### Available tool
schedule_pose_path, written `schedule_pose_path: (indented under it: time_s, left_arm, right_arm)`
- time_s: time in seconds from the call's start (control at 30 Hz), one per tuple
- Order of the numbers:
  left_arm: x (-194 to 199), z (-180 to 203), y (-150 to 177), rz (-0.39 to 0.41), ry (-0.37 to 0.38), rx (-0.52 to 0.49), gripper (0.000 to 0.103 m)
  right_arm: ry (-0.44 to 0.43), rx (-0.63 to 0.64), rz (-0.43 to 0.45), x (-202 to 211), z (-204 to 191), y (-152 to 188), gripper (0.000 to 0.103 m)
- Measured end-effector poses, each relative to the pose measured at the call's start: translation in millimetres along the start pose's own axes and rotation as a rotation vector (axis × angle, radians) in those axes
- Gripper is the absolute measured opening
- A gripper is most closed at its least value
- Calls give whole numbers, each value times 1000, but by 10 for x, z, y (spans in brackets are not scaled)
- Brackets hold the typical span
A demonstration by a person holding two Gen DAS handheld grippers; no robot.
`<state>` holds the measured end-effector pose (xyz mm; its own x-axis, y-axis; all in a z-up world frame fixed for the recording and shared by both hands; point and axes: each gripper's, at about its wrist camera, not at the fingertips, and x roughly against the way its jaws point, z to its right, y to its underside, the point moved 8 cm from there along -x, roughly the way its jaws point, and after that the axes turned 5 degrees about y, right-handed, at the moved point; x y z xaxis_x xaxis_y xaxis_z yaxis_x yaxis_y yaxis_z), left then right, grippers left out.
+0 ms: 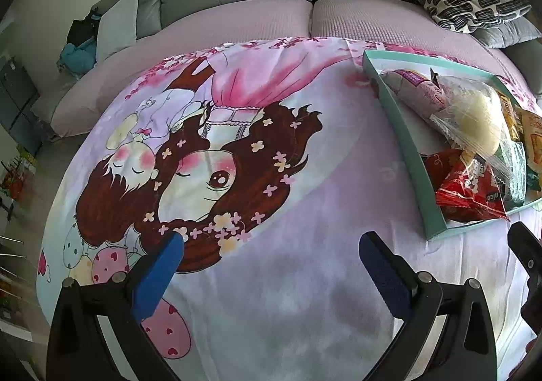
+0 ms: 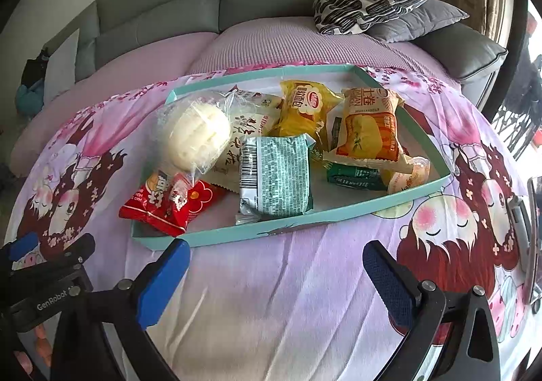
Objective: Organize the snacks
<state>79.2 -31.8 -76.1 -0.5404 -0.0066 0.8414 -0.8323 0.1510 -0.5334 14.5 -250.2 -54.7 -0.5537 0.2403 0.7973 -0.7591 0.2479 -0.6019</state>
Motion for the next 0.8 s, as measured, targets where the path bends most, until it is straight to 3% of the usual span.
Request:
schedule_pose_path:
  time_s: [0.8]
  left_arm:
    - [-16,11,-1,-7,7,-9,103]
  right_arm:
    - [9,35,-7,-28,-92,26,103]
